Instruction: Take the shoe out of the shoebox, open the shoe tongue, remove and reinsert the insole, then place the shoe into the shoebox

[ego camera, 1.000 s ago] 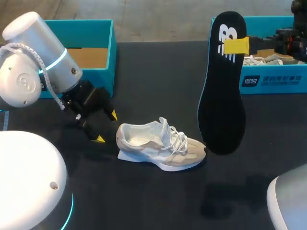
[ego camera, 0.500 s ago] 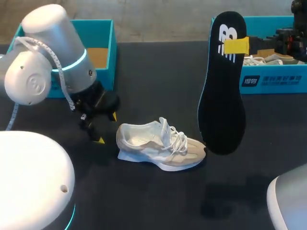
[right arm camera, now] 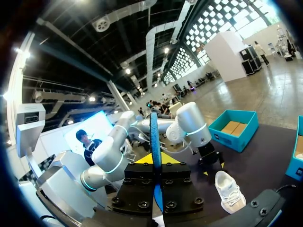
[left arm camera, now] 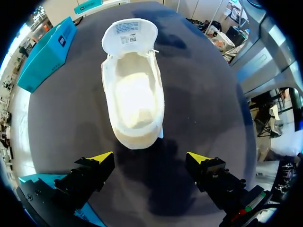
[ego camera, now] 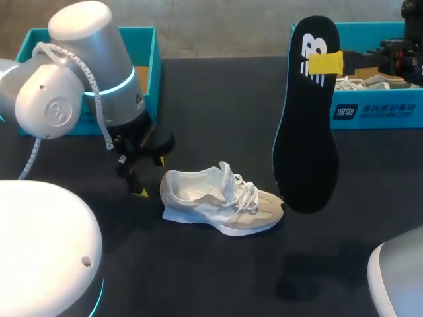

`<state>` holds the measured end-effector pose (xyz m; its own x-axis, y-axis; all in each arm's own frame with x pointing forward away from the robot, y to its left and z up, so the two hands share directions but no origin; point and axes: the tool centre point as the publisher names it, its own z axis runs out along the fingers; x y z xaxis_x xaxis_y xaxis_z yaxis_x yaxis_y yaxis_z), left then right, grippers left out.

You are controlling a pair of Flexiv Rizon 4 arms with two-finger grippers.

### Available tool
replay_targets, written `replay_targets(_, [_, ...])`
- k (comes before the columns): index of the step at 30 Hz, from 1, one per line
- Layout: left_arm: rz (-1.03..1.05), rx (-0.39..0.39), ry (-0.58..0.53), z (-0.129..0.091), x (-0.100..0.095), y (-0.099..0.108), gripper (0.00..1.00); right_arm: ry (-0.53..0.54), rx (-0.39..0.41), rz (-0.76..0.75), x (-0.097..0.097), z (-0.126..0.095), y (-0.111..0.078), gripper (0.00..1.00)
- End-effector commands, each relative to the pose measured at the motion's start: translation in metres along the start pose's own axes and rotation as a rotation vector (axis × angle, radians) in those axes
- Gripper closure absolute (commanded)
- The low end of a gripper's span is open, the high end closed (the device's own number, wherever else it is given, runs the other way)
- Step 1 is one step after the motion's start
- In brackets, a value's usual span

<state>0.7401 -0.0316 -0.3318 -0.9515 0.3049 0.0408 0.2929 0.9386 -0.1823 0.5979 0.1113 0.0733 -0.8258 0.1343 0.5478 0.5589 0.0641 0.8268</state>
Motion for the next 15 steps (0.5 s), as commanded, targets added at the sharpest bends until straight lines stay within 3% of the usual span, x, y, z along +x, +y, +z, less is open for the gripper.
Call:
replay_targets(1, [-0.002, -0.020, 0.009, 0.001, -0.006, -0.008, 0.00, 0.002, 0.002, 0.000, -0.002, 0.003, 0.002, 1.00])
replay_targets(15, [-0.004, -0.031, -0.002, -0.005, -0.008, -0.021, 0.00, 0.002, 0.002, 0.000, -0.002, 0.003, 0.002, 1.00])
